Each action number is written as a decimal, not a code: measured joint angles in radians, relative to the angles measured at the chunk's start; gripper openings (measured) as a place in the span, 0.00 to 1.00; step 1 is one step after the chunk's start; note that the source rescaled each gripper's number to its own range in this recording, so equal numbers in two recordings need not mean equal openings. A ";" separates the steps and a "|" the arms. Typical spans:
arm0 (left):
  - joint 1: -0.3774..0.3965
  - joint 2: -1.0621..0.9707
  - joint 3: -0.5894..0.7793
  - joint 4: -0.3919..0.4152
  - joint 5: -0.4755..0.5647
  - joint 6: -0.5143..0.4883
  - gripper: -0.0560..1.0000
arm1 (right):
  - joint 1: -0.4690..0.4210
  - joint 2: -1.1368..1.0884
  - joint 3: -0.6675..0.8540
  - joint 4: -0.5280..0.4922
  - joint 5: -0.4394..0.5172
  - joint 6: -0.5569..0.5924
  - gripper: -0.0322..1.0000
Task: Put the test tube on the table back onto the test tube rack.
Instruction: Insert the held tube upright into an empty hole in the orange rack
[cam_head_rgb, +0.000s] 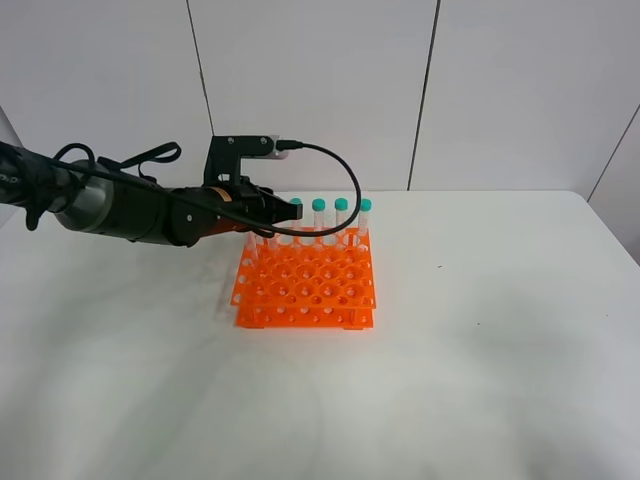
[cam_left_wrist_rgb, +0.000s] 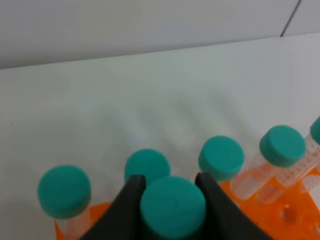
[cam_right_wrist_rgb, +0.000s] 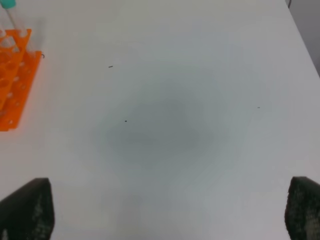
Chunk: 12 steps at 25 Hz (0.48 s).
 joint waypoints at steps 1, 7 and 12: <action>-0.001 0.002 0.008 0.000 0.000 0.000 0.05 | 0.000 0.000 0.000 0.000 0.000 0.000 1.00; -0.012 0.002 0.043 0.000 -0.008 -0.004 0.05 | 0.000 0.000 0.000 0.000 0.000 0.000 1.00; -0.024 0.002 0.043 0.000 -0.009 -0.004 0.05 | 0.000 0.000 0.000 0.000 0.000 0.000 1.00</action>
